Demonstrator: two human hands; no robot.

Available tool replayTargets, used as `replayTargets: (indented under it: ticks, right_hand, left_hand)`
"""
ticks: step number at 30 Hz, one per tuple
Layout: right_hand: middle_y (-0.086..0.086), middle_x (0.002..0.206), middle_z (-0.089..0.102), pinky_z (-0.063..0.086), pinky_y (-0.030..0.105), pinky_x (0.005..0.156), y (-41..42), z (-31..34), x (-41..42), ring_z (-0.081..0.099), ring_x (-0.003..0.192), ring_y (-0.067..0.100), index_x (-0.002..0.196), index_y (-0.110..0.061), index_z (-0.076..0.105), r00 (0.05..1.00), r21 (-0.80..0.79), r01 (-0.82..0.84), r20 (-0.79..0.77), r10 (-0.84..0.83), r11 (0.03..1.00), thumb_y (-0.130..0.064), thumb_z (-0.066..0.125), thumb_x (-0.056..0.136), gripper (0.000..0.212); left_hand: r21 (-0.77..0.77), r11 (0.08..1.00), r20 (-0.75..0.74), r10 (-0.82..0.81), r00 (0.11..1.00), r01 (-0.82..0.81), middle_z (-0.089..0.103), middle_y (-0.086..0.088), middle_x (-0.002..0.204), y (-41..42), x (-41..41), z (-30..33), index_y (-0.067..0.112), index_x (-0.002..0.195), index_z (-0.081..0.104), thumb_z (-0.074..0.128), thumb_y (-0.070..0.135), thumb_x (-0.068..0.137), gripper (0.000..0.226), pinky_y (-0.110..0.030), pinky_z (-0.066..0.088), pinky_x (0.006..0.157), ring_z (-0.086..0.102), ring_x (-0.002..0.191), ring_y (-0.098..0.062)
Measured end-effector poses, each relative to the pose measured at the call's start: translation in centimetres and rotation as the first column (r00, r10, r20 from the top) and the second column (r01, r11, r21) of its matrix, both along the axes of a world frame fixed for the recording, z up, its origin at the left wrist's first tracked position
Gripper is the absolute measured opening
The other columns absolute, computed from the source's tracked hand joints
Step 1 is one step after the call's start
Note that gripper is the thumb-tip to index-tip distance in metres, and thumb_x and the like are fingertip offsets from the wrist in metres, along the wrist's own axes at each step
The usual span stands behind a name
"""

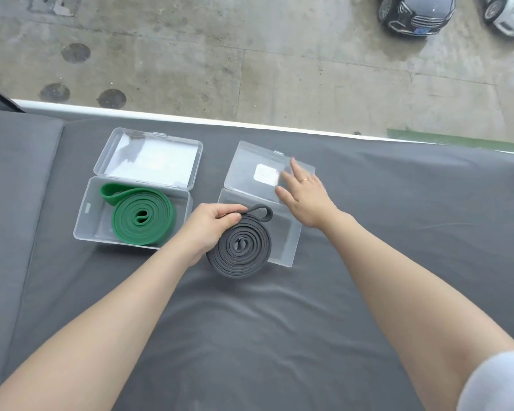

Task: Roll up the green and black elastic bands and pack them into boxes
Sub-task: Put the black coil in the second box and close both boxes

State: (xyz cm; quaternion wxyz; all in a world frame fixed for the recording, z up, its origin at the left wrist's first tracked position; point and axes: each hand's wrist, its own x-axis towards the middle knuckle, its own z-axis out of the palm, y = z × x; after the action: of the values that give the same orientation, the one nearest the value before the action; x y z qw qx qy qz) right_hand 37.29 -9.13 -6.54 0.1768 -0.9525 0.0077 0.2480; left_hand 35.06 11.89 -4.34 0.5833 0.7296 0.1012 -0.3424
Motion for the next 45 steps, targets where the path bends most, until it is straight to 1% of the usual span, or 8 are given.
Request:
replayTargets:
  ticks: [7,14,19,25,29,34,41,45]
  right_hand:
    - [0.002,0.143,0.042,0.0,0.053,0.115,2.4,3.1,-4.7,0.034,0.135,0.022,0.127,-0.016,0.052,0.917,0.099,-0.077,0.399,0.032,0.992,-0.056,0.035,0.085,0.06]
    - [0.014,0.151,0.028,0.007,0.047,0.115,3.5,3.2,-7.1,0.02,0.142,0.034,0.146,-0.005,0.022,0.849,-0.179,-0.441,0.236,0.474,0.879,-0.084,0.056,0.047,0.131]
    - [0.014,0.129,0.047,0.043,0.047,0.101,4.0,2.2,-6.7,0.052,0.113,0.038,0.133,-0.012,0.031,0.87,-0.083,-0.319,0.37,0.326,0.944,-0.064,0.075,0.044,0.112]
    - [0.011,0.13,0.049,0.046,0.038,0.089,4.4,1.3,-7.7,0.055,0.105,0.033,0.129,-0.016,0.036,0.901,-0.069,-0.253,0.347,0.261,0.965,-0.058,0.07,0.045,0.1]
    - [0.011,0.132,0.046,0.042,0.038,0.092,4.3,0.1,-8.2,0.053,0.108,0.033,0.126,-0.016,0.036,0.944,-0.012,-0.136,0.301,0.133,0.991,-0.059,0.065,0.047,0.094]
    - [0.009,0.134,0.045,0.04,0.037,0.091,4.5,0.0,-8.0,0.05,0.111,0.032,0.122,-0.012,0.048,0.967,-0.006,-0.021,0.252,0.022,1.0,-0.06,0.062,0.05,0.088]
    - [0.005,0.147,0.033,0.031,0.036,0.105,5.0,-0.5,-8.3,0.037,0.131,0.028,0.132,-0.014,0.042,0.985,0.036,0.014,0.17,-0.02,0.999,-0.053,0.073,0.06,0.087]
    - [0.002,0.147,0.035,0.029,0.032,0.105,4.8,-0.3,-7.9,0.036,0.132,0.022,0.137,-0.016,0.038,0.991,0.047,0.02,0.133,-0.026,0.999,-0.053,0.069,0.067,0.085]
  left_hand:
    - [-0.018,0.999,-0.048,0.042,0.998,-0.043,0.067,-0.007,0.095,-0.5,0.7,0.2,0.011,0.112,0.065,0.053,0.005,0.092,0.024,-0.008,0.051,0.064,0.061,0.073,-0.007]
    - [-0.111,0.992,-0.057,0.053,0.997,-0.059,0.068,0.001,0.095,-0.9,0.6,0.4,0.017,0.108,0.065,0.054,0.006,0.091,0.023,-0.01,0.051,0.074,0.063,0.078,0.0]
    - [-0.1,0.995,0.017,0.024,1.0,-0.022,0.068,0.007,0.09,-1.1,1.3,0.7,0.016,0.104,0.067,0.054,0.008,0.092,0.019,-0.007,0.05,0.065,0.063,0.072,0.005]
    - [-0.01,1.0,-0.007,-0.009,1.0,0.009,0.066,-0.005,0.089,-1.3,0.6,-0.8,0.024,0.096,0.048,0.053,0.018,0.093,0.008,-0.028,0.048,0.065,0.06,0.072,-0.014]
    - [0.078,0.987,0.055,-0.148,0.987,0.143,0.057,-0.005,0.124,-1.0,0.1,-1.3,0.022,0.118,0.046,0.053,0.018,0.093,0.026,-0.031,0.043,0.096,0.055,0.107,-0.016]
    - [0.429,0.677,0.166,-0.71,0.684,0.598,0.007,-0.003,0.157,0.4,-0.3,-0.6,0.009,0.149,0.009,0.057,0.025,0.09,0.077,-0.014,0.007,0.109,0.011,0.144,-0.012]
    - [0.492,0.51,0.124,-0.843,0.524,0.705,0.003,0.0,0.158,1.8,1.0,-0.4,0.012,0.149,0.012,0.062,0.032,0.086,0.082,-0.005,0.003,0.101,0.01,0.144,-0.012]
    - [0.611,0.428,0.083,-0.871,0.484,0.666,0.005,-0.003,0.158,1.4,1.0,-0.7,0.012,0.148,0.016,0.054,0.034,0.091,0.072,-0.021,0.014,0.112,0.017,0.143,-0.017]
